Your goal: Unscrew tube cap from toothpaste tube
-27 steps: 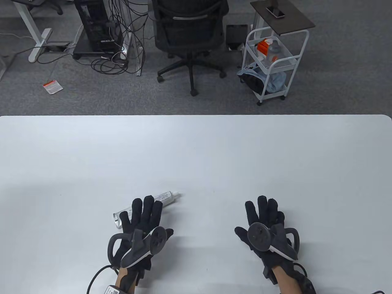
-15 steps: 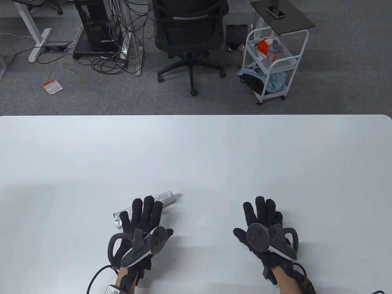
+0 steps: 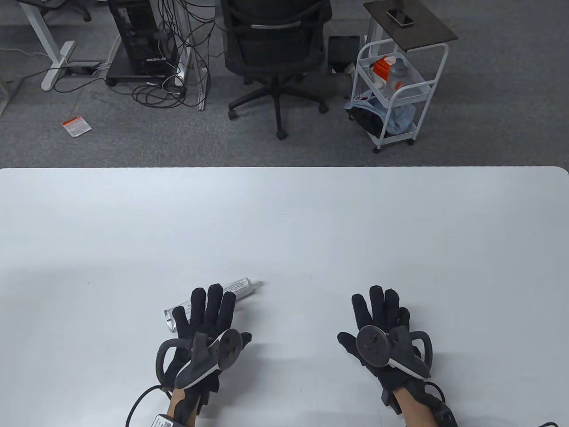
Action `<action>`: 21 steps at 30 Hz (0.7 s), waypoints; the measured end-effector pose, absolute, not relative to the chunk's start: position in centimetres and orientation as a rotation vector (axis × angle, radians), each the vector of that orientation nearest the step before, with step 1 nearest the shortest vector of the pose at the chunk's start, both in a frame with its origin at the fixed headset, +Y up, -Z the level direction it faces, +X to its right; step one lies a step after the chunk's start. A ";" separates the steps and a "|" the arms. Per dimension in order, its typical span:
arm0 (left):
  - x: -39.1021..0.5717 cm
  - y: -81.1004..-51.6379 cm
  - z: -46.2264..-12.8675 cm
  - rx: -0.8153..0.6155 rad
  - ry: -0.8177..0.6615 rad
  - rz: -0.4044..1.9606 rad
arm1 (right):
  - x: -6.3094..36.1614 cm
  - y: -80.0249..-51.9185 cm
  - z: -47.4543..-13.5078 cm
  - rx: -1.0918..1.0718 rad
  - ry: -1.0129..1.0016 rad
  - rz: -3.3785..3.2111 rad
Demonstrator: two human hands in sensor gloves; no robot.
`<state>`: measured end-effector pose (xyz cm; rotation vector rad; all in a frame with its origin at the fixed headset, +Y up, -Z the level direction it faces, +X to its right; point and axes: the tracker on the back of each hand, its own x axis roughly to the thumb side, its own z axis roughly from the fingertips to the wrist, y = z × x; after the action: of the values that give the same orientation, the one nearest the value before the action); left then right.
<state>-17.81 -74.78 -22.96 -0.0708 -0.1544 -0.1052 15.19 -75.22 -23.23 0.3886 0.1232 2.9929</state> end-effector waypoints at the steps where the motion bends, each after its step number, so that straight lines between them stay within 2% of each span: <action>1: -17.8 -74.8 -22.9 -0.069 -0.154 -0.107 | 15.2 -75.2 -23.2 0.389 0.123 2.994; 21: -18.7 -74.9 -23.1 -0.078 -0.114 -0.101 | 15.4 -75.0 -23.1 0.394 0.086 2.976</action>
<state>-18.70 -74.86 -23.12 -0.0778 -0.1141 -0.1009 15.40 -74.96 -23.10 0.3938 0.0858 2.9756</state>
